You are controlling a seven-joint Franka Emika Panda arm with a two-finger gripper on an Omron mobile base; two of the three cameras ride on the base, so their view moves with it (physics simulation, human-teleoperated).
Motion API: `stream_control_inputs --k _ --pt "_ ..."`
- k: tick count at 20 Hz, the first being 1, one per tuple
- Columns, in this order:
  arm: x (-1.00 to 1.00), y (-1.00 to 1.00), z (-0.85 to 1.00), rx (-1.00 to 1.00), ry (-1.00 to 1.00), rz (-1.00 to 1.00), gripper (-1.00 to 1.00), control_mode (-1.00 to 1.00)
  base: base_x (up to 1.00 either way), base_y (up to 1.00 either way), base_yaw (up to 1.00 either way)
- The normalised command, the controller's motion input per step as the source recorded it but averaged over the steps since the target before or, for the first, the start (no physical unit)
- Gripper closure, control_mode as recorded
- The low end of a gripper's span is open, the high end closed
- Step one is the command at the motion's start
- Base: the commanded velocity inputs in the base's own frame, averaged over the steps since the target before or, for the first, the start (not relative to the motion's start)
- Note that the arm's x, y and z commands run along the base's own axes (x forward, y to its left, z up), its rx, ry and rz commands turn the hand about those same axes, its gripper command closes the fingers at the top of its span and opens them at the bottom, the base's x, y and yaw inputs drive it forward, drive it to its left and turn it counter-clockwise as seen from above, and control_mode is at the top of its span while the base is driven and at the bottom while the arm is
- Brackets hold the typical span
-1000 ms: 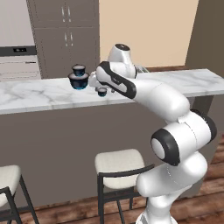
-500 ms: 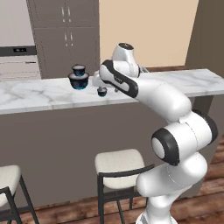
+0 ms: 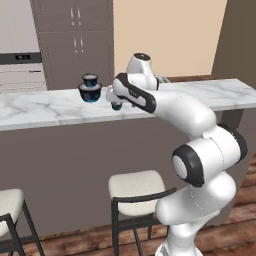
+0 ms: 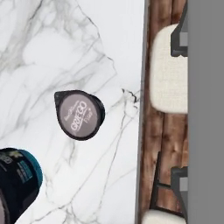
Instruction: Stack the yogurt containers by placing the smaller containers on top of the larger containers.
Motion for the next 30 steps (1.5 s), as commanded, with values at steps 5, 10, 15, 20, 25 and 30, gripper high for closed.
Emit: stream_control_inputs --k 5,10,15,20,25,30 --pt "0.20 0.00 -0.03 -0.06 0.00 0.00 -1.00 -1.00 0.00 0.00 0.00" --pt "0.15 0.00 0.00 -0.03 0.00 0.00 -1.00 -1.00 0.00 0.00 0.00" --pt "0.01 0.01 0.00 0.00 0.00 0.00 -1.00 -1.00 0.00 0.00 0.00" --pt "0.00 0.06 -0.04 0.00 0.01 0.00 -1.00 -1.00 0.00 0.00 0.00" --pt "0.00 0.01 -0.11 0.00 0.03 0.00 -1.00 -1.00 0.00 0.00 0.00" --pt "0.07 0.00 -0.10 0.00 0.01 0.00 -1.00 -1.00 0.00 0.00 0.00"
